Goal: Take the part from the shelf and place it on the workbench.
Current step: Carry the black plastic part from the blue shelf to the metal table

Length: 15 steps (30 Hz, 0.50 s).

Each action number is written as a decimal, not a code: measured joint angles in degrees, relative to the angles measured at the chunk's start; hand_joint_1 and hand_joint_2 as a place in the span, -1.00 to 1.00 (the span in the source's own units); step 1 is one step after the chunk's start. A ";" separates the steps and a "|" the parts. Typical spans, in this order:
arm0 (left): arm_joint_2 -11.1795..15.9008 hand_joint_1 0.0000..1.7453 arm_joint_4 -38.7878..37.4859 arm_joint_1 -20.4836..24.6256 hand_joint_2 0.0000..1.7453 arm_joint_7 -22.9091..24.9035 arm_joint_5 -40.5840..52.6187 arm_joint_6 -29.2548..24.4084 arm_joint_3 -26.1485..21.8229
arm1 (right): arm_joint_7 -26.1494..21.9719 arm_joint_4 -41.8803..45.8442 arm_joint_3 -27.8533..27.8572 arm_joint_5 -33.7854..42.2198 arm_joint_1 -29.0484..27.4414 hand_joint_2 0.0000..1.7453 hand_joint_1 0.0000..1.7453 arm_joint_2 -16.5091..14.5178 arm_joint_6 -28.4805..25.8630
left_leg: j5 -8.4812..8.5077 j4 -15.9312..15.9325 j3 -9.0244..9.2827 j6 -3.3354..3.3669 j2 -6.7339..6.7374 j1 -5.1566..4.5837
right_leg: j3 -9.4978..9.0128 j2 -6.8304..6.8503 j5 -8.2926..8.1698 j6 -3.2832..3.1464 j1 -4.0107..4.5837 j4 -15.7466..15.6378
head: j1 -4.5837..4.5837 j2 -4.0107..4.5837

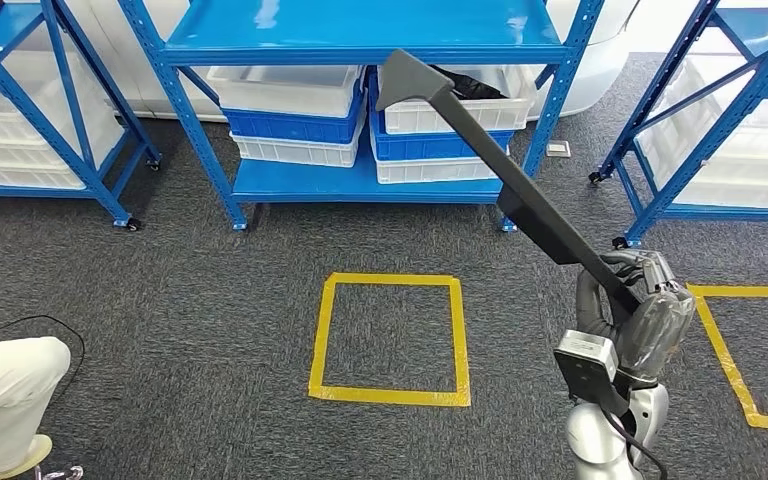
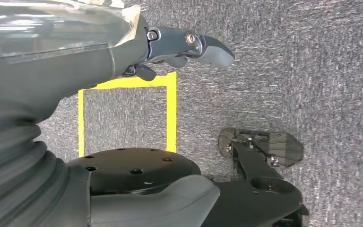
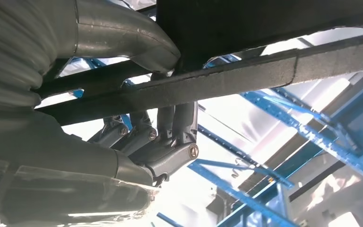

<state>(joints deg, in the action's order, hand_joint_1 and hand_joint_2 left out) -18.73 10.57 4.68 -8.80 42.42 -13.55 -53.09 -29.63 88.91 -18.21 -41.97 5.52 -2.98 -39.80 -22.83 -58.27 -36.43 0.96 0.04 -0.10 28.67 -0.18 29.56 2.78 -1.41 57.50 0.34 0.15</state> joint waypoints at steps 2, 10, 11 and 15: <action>0.04 -1.00 -0.01 -0.04 1.00 -0.17 -0.07 -0.04 0.00 | 0.09 -0.18 -0.03 0.15 0.36 1.00 1.00 -0.05 0.00 | -2.81 -2.39 -1.04 -0.59 -0.13 0.21 | 0.83 0.21 -0.85 -1.35 -0.31 0.06 | 0.07 0.00; 0.20 -1.00 0.00 0.04 1.00 -0.52 -0.25 -0.01 0.00 | 0.23 -1.07 -0.17 0.49 1.32 1.00 1.00 -0.19 0.00 | -7.03 -8.37 3.11 -0.02 -0.28 0.22 | 5.30 0.42 -4.64 -2.62 0.52 0.19 | 0.17 0.00; 0.23 -1.00 0.01 0.08 1.00 -0.56 -0.24 0.00 0.00 | 0.23 -1.09 -0.17 0.49 1.46 1.00 1.00 -0.20 0.00 | -6.68 -4.05 5.95 0.39 -0.35 0.10 | 5.56 0.41 -5.03 -2.34 0.61 0.21 | 0.14 0.00; 0.29 -1.00 0.00 0.17 1.00 -0.64 -0.25 0.00 -0.01 | 0.23 -1.22 -0.37 0.53 2.01 1.00 1.00 -0.27 0.00 | -6.44 1.91 8.71 1.46 -0.38 -0.48 | 6.36 0.52 -6.63 -0.72 0.46 0.06 | 0.13 0.00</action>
<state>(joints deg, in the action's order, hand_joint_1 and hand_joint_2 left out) -18.44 10.57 4.84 -9.44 42.17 -13.55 -53.10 -29.40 87.69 -18.58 -41.44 7.53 -3.25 -39.80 -29.27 -56.36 -27.72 2.42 -0.34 -0.58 35.03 0.34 22.94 2.06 -0.95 57.57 0.47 0.15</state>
